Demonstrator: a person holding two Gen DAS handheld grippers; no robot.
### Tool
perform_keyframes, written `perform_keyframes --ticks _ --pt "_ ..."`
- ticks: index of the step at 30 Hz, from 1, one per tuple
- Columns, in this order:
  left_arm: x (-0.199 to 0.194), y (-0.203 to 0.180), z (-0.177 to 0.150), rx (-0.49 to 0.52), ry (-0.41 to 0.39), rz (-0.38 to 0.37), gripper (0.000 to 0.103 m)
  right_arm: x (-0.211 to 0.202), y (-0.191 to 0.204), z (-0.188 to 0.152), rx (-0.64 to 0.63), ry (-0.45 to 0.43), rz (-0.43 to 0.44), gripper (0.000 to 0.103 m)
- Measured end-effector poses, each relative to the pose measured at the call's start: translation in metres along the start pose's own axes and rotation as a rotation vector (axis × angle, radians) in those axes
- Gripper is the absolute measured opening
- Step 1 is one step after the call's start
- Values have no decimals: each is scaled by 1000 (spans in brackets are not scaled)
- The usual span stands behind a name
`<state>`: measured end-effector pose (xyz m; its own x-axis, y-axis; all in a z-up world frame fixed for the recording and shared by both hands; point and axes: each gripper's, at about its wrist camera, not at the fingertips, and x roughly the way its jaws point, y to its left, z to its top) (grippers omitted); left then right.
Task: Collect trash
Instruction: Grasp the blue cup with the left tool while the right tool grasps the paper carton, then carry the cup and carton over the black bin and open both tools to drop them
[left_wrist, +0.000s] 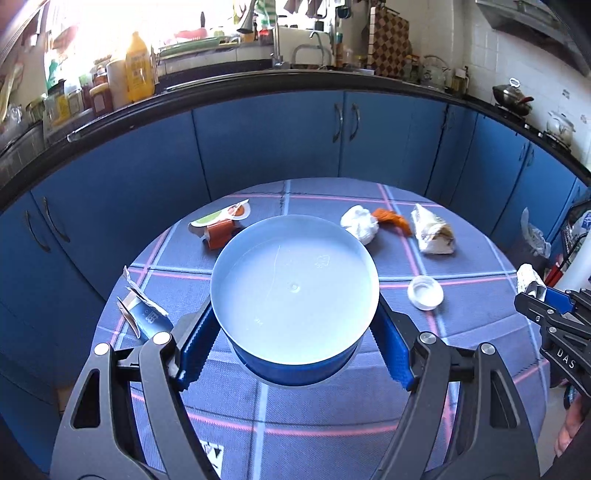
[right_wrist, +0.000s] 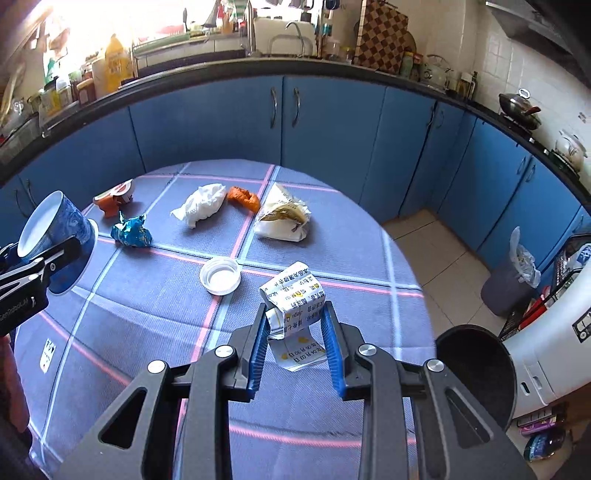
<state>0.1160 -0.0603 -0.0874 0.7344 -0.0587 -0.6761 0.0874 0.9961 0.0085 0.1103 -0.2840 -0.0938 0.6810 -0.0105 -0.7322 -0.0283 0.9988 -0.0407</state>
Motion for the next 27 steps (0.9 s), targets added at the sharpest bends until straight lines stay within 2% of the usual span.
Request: perform_keyframes --ticks 18,27 --pt "-50 -73 5 120 -64 -62 76 -62 -39 -21 32 -98 -32 28" --pt "-62 -131 14 207 -83 -153 76 -76 -79 -31 97 -121 -76 28"
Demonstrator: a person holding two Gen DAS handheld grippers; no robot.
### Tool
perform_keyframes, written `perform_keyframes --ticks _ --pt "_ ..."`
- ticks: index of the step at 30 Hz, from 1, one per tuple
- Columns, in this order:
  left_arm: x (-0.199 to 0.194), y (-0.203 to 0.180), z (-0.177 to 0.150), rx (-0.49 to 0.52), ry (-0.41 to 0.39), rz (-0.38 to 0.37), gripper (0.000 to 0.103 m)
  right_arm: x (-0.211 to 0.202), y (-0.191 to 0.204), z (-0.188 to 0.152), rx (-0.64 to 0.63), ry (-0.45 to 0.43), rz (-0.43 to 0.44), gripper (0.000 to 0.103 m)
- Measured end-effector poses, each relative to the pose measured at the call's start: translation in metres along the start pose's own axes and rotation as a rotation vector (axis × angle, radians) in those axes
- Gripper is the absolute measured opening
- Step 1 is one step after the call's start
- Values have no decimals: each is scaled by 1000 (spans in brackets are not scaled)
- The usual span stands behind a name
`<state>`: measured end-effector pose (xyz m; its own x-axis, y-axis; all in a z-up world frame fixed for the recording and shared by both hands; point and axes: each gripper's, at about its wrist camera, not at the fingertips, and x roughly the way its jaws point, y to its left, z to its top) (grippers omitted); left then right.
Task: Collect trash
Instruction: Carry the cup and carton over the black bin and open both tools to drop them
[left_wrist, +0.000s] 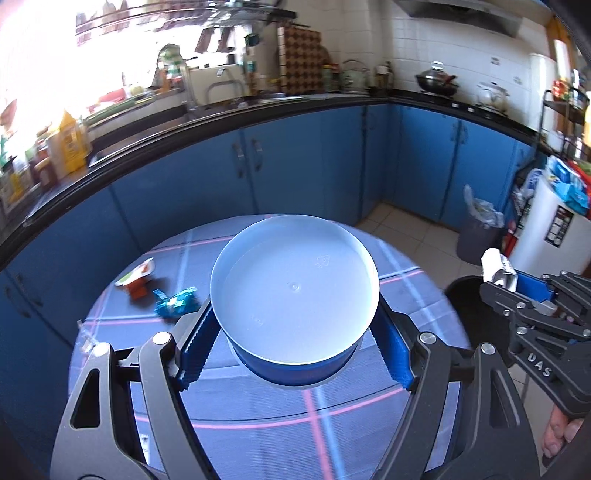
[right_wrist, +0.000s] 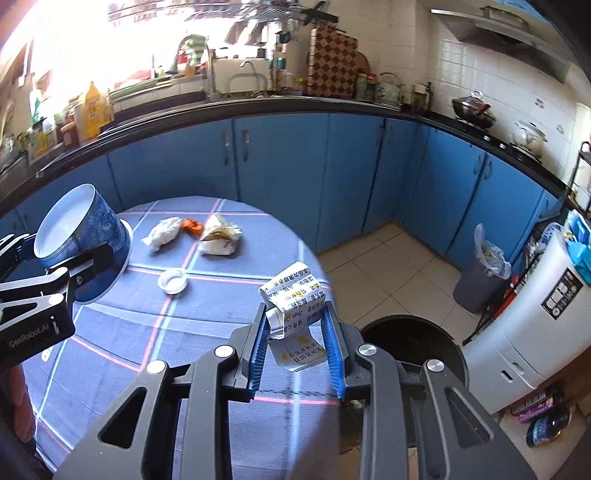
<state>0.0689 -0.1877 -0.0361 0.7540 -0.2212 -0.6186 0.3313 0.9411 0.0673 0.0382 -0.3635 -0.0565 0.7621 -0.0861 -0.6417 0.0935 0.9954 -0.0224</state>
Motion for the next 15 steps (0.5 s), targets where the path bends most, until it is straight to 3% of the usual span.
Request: perform_keyframes --ticks 15 --pt "11 -87 31 128 -33 -89 76 -6 -75 -6 116 -29 -82 28"
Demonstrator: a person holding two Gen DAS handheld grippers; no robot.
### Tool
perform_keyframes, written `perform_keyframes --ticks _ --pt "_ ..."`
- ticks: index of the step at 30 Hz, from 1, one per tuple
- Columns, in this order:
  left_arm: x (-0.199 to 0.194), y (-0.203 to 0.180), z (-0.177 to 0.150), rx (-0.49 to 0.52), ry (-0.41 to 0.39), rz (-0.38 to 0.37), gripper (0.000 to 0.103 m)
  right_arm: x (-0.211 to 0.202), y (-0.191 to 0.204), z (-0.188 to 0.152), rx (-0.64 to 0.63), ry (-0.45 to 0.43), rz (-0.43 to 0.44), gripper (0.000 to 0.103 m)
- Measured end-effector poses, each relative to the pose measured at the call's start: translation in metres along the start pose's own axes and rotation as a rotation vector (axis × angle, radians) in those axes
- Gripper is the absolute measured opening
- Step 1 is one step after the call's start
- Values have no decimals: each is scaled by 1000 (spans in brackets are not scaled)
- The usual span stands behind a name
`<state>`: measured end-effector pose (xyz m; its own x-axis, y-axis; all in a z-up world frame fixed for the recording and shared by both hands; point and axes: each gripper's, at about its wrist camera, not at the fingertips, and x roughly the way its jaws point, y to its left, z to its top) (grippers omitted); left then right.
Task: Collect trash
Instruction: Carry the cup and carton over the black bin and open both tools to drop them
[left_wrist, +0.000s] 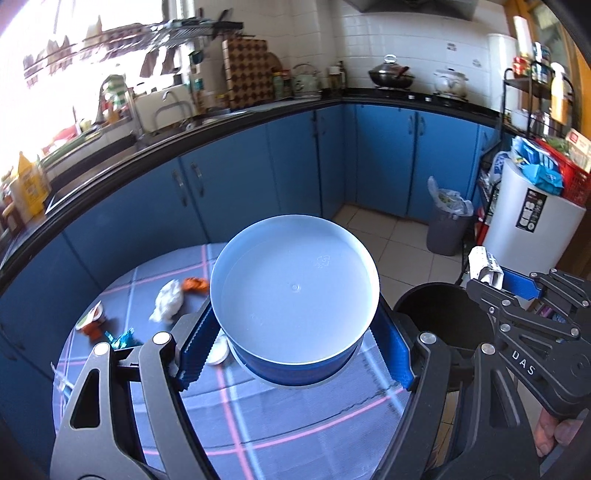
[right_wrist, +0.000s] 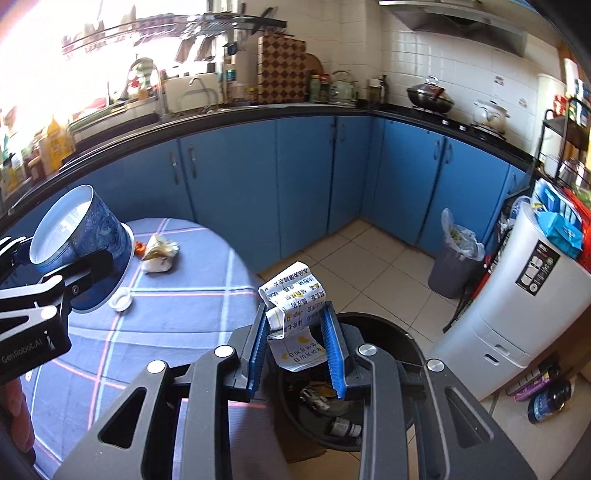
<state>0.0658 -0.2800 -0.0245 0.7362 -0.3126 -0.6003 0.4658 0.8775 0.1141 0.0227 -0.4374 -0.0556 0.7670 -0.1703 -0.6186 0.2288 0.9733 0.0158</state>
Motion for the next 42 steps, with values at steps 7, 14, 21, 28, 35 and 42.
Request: perform_keyframes --ticks 7,14,21,28,35,42 --pt "17 -28 14 41 1 -36 76 11 -31 2 46 2 -38 28" --pt "32 -50 21 67 8 -60 76 12 -54 6 120 -49 -35 77" --pt "43 -59 25 78 19 -72 76 21 -65 8 145 -47 -56 77" --pt "50 -75 30 97 24 -102 76 23 -85 0 186 -35 -94 77" --pt "59 -104 42 126 24 -164 77 15 -107 -7 226 -34 -157 77" --pt "78 -122 58 111 35 -184 97 10 -129 -14 270 -28 -186 77"
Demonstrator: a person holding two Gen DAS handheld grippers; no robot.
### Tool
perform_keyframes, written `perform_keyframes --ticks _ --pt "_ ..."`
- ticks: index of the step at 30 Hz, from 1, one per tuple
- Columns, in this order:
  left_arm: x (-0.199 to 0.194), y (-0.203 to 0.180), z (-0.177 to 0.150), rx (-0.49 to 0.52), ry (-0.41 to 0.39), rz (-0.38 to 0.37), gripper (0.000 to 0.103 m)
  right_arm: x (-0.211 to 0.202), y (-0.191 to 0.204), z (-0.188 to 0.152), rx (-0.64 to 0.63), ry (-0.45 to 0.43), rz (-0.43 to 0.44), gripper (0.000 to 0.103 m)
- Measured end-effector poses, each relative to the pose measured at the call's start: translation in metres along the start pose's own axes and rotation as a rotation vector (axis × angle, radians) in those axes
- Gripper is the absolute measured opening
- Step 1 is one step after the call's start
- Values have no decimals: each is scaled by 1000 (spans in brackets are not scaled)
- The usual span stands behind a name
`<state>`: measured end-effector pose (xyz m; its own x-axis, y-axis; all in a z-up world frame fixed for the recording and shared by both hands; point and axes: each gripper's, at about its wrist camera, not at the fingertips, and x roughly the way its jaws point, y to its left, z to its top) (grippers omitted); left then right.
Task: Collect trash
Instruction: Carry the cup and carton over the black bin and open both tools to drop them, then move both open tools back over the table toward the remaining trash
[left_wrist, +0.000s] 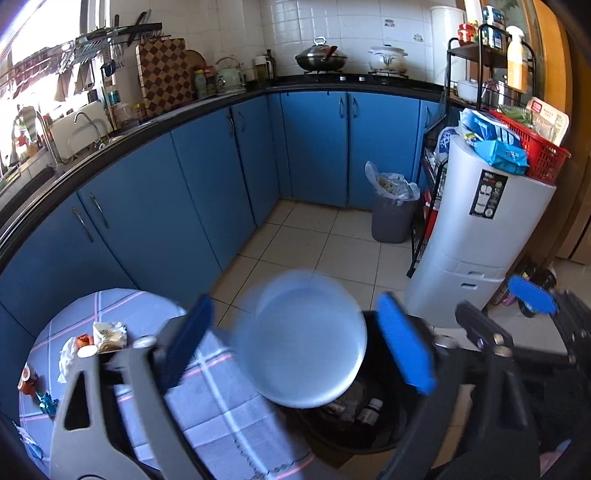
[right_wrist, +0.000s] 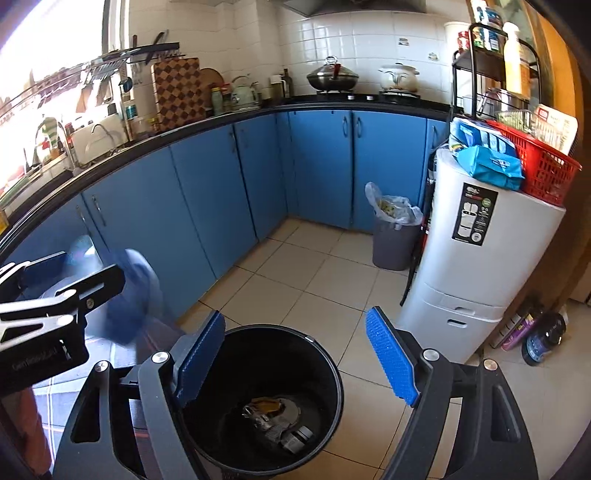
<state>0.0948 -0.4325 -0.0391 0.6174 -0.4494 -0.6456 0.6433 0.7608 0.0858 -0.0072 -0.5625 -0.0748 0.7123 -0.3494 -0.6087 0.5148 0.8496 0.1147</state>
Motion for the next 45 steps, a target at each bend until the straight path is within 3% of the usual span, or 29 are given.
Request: perform_keyframes --ticks 11,24,32,45 --pt "5 18 -3 -46 28 24 98 2 7 -3 -5 21 13 77" --pt "-39 85 -39 -109 9 100 99 -33 15 5 9 -6 -1 77" --pt "-72 144 -69 -184 3 188 99 -35 95 -6 -130 27 107 77" --pt "-129 272 -156 -326 43 448 99 -35 238 -33 -304 88 302 77"
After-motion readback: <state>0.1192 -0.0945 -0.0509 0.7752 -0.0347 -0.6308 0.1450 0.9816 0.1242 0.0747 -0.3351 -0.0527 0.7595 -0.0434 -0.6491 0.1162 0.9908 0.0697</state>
